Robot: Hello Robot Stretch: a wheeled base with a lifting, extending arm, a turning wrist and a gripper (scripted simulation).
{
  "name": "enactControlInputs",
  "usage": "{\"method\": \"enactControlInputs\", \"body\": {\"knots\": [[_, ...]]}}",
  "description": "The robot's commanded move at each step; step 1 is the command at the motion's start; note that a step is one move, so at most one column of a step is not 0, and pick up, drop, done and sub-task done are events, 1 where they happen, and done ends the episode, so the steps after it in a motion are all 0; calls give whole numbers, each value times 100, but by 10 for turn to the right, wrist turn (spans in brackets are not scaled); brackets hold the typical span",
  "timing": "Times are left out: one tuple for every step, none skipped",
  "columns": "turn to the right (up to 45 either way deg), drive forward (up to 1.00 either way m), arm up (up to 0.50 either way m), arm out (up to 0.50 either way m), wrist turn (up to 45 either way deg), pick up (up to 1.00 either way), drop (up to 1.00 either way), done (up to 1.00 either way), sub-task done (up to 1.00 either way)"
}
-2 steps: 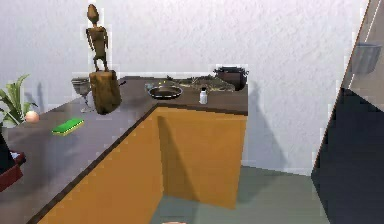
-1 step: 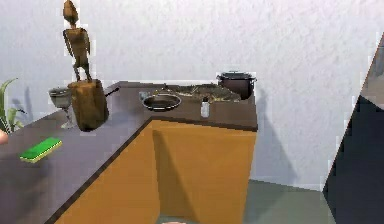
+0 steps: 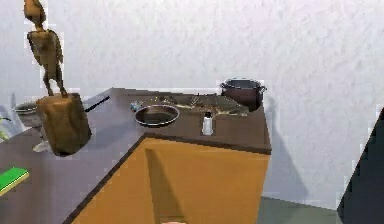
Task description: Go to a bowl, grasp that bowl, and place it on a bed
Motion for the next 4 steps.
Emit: {"method": "enactControlInputs", "body": {"knots": [[450, 0, 0, 0, 0, 0, 0, 0, 0], [450, 0, 0, 0, 0, 0, 0, 0, 0], [120, 0, 0, 0, 0, 0, 0, 0, 0], [0, 5, 0, 0, 0, 0, 0, 0, 0]]}}
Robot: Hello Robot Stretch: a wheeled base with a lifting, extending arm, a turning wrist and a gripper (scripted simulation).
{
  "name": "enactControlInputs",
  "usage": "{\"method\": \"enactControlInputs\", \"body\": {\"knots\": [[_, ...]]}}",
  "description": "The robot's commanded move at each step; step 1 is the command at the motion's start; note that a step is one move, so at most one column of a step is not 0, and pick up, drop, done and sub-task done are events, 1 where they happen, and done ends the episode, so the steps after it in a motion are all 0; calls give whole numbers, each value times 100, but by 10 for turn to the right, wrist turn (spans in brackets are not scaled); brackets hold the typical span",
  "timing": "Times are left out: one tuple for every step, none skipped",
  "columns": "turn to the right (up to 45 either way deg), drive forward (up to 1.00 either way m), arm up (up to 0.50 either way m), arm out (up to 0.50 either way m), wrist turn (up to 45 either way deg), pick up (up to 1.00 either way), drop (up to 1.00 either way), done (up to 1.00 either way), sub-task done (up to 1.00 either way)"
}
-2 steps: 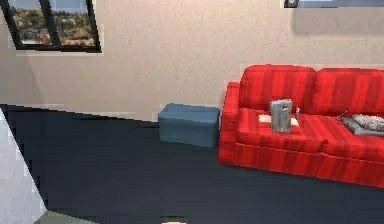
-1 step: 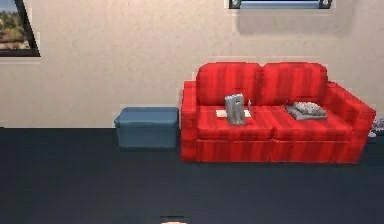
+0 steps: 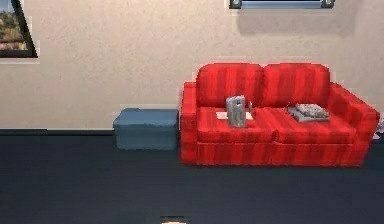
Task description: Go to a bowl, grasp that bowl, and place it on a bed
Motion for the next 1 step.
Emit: {"method": "enactControlInputs", "body": {"knots": [[-330, 0, 0, 0, 0, 0, 0, 0, 0]]}}
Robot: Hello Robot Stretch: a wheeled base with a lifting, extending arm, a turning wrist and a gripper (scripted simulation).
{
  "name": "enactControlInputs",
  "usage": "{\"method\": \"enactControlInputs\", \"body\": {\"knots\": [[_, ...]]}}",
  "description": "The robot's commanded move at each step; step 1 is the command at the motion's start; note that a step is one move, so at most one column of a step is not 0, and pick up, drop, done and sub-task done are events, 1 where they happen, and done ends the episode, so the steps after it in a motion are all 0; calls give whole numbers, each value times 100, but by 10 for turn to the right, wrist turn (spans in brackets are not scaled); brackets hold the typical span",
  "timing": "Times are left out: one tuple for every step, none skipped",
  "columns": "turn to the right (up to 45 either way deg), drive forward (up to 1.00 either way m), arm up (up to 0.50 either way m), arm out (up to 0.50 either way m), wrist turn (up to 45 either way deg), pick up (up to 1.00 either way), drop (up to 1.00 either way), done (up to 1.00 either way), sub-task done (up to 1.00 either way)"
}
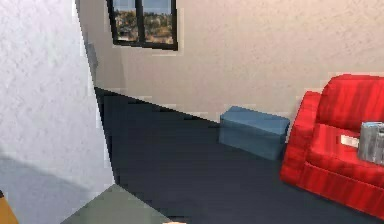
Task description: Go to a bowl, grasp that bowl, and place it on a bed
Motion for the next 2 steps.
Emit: {"method": "enactControlInputs", "body": {"knots": [[0, 100, 0, 0, 0, 0, 0, 0, 0], [0, 55, 0, 0, 0, 0, 0, 0, 0]]}}
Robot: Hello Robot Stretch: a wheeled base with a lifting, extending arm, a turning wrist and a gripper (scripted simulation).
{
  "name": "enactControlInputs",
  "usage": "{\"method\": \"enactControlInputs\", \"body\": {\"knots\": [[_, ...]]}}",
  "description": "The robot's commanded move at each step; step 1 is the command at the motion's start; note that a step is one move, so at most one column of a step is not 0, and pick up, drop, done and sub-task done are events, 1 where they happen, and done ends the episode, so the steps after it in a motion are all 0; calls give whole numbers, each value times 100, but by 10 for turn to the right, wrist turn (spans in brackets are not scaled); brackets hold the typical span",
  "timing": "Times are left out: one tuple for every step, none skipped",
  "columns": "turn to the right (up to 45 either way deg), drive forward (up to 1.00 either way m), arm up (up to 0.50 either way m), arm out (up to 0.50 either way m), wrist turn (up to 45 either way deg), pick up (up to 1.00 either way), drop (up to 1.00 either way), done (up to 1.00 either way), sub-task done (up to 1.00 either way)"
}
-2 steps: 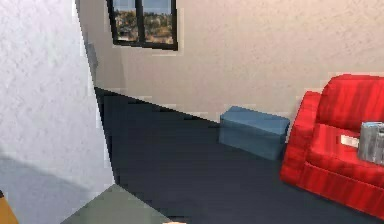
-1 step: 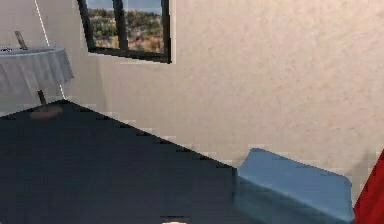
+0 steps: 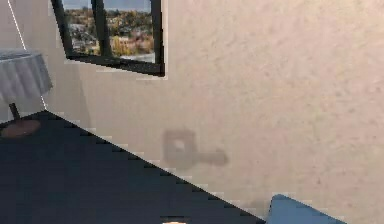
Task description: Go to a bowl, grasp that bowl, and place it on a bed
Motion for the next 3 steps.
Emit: {"method": "enactControlInputs", "body": {"knots": [[-300, 0, 0, 0, 0, 0, 0, 0, 0], [0, 70, 0, 0, 0, 0, 0, 0, 0], [-210, 0, 0, 0, 0, 0, 0, 0, 0]]}}
